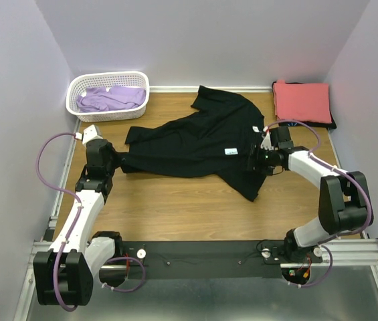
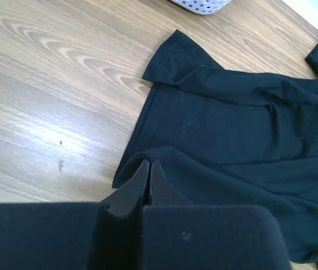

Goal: Fold and stack the t-shirts
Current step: Flatten the tshirt out

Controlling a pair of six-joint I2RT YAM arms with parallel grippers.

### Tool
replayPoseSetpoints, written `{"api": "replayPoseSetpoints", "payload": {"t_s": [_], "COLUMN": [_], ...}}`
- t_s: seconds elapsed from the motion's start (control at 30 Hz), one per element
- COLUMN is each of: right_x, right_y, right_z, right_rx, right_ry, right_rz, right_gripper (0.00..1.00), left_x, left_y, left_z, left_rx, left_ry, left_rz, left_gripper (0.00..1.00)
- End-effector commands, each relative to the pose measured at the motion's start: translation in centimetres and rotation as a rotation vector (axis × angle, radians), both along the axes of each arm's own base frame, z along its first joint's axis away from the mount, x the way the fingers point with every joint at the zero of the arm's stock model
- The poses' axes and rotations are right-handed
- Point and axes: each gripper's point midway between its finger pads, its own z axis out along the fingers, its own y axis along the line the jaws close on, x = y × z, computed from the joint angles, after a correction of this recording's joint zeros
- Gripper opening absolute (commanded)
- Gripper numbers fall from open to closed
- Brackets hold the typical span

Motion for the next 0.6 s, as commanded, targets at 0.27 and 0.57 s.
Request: {"api": "replayPoseSetpoints", "payload": {"t_s": [0.27, 0.57], "right_x": [-1.7, -0.2], "right_y": [2.7, 5.2], "right_z": [-0.9, -0.8], "right_rx": [0.126, 0.202], "right_ry": [0.050, 0.034], "right_rz": [0.144, 0.216], "right_gripper": [0.71, 0.71], "left_x": [0.2, 0.1], "left_y": [0.0, -0.1], "left_z": [1.2, 1.2], "left_rx": [-0.001, 0.001], "left_ry": [-0.047, -0.045], "left_rz": [-0.012, -0.015], "left_gripper": [0.00, 0.00]}}
